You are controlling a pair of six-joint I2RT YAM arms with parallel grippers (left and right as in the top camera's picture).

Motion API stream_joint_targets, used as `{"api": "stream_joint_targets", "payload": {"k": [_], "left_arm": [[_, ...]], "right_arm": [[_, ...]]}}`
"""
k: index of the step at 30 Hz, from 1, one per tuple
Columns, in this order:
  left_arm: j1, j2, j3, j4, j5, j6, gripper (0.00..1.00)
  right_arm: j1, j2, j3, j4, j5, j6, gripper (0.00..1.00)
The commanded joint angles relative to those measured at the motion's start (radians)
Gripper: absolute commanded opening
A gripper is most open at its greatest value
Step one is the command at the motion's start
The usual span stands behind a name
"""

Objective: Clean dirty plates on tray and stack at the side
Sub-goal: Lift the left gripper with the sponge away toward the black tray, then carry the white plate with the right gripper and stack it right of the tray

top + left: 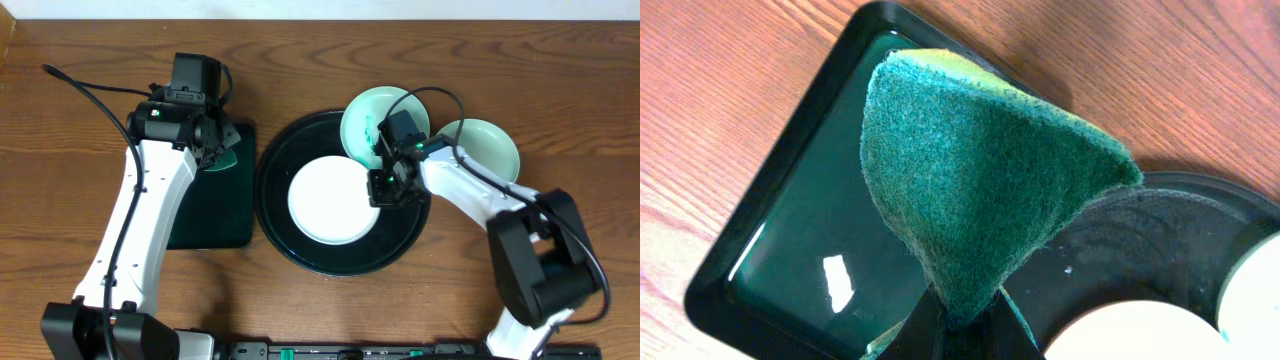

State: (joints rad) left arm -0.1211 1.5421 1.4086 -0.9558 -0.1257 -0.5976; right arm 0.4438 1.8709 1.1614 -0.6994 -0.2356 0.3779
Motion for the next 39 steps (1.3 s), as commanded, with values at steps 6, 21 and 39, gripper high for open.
{"api": "stream_joint_targets", "payload": {"k": [6, 21, 39], "left_arm": [[0.003, 0.007, -0.007, 0.031, 0.056, 0.017, 0.07], [0.003, 0.007, -0.007, 0.052, 0.078, 0.017, 0.07], [0.003, 0.007, -0.007, 0.052, 0.082, 0.017, 0.07]], "right_arm": [[0.085, -0.354, 0.023, -0.035, 0.610, -0.092, 0.01], [0.509, -0.444, 0.022, -0.007, 1.397, -0.220, 0.01], [0.644, -0.444, 0.022, 0.028, 1.497, -0.298, 0.01]]}}
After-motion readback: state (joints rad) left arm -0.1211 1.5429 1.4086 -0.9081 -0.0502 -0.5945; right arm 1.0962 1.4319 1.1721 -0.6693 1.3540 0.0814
